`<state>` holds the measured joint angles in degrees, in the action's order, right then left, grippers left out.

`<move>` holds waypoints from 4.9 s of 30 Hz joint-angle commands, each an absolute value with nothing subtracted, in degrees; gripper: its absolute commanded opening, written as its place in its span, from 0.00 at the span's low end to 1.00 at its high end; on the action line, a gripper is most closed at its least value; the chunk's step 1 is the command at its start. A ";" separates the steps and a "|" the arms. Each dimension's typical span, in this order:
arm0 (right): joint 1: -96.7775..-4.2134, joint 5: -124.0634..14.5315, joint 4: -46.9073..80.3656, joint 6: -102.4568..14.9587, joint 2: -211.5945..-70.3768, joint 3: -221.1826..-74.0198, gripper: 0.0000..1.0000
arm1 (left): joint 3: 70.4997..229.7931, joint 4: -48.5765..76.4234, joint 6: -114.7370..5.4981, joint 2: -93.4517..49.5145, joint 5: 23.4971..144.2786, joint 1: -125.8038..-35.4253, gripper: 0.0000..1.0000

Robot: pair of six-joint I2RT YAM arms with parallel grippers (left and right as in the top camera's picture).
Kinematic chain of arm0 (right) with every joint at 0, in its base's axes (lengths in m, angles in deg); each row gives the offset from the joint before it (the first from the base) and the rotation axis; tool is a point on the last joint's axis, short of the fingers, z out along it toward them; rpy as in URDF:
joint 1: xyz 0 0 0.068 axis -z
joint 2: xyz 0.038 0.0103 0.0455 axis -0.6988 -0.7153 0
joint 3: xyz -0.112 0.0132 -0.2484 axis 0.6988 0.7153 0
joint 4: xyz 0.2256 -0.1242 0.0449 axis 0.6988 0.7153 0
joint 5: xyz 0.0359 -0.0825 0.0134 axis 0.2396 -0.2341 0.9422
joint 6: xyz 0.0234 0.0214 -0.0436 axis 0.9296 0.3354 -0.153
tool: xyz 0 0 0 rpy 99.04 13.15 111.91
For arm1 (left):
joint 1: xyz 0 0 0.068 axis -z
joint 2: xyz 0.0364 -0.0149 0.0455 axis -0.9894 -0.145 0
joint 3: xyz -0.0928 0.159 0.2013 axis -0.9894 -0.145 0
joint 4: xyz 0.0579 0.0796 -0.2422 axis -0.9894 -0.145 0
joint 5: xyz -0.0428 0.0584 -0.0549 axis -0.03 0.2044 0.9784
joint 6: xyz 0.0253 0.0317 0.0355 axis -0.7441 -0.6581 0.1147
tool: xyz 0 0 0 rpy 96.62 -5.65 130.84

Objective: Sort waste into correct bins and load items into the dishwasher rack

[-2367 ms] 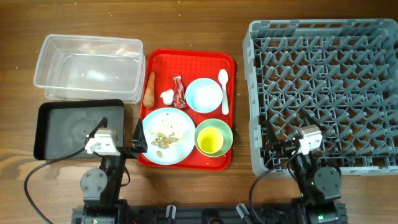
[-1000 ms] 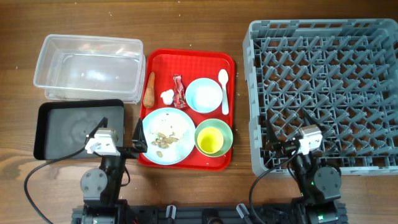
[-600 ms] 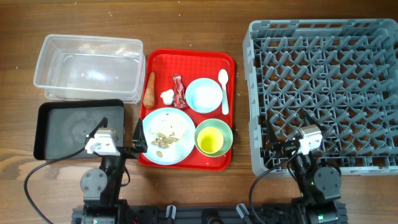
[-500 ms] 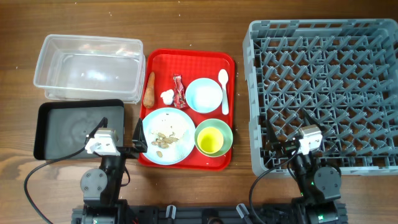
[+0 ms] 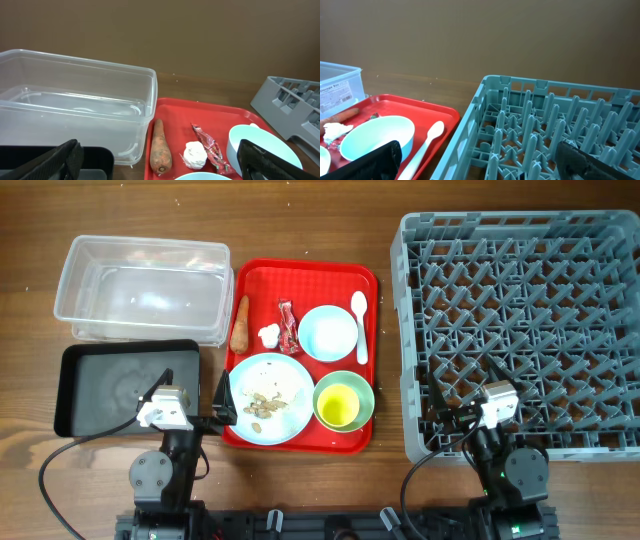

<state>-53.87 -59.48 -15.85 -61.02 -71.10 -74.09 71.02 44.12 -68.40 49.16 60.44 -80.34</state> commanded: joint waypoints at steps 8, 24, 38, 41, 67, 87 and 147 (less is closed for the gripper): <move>-53.85 -60.26 -16.15 -62.15 -70.86 -74.02 1.00 | 70.61 47.55 -54.74 49.19 80.70 -80.82 1.00; -53.85 -54.60 -17.86 -55.03 -70.86 -74.02 1.00 | 111.37 23.07 -51.72 16.12 88.63 -79.75 0.99; -53.85 -43.94 8.70 -40.89 -95.86 -112.68 1.00 | 126.21 6.42 -51.40 -4.65 86.51 -69.87 0.99; -53.83 -44.90 24.48 -47.16 -111.75 -124.42 1.00 | 126.45 -1.19 -51.42 -4.65 78.01 -69.87 1.00; -53.78 -36.48 18.40 -34.50 -129.26 -129.73 1.00 | 126.43 8.75 -51.42 -34.33 61.44 -40.52 0.55; -53.78 -36.50 20.67 -34.59 -129.26 -129.69 1.00 | 126.50 10.24 -51.40 -37.52 59.74 -40.54 0.04; -74.22 9.64 -61.16 -3.47 -141.70 -129.71 0.71 | 133.23 23.77 -41.06 -6.68 136.28 -82.99 0.04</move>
<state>-73.24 9.13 -58.93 -3.44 -141.65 -129.03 132.53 23.73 -41.01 -6.92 137.66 -83.14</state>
